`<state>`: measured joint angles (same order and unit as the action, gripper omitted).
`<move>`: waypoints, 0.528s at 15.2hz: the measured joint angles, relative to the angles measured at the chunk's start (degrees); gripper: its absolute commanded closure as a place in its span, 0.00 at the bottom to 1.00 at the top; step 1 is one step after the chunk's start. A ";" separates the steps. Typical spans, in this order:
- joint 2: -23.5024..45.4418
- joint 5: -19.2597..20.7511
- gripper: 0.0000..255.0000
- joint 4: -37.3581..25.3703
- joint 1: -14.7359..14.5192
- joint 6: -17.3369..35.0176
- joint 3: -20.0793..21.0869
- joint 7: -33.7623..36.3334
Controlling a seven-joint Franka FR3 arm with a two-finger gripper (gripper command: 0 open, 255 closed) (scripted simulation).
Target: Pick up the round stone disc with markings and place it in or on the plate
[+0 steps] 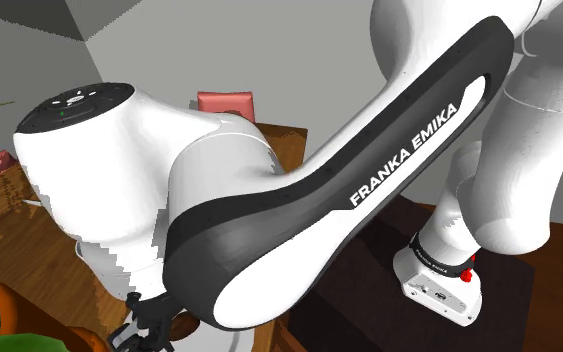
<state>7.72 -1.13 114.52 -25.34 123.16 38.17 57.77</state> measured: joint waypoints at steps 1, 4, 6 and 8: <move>0.01 0.00 0.00 0.00 0.00 0.01 0.00 0.00; 0.01 0.01 0.00 0.00 0.00 0.01 0.00 0.01; 0.01 0.01 0.00 0.00 0.00 0.01 0.00 0.01; -0.59 -0.42 0.00 -0.46 0.14 -0.91 0.05 -0.24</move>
<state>7.13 -1.55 114.06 -25.20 122.24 38.22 57.53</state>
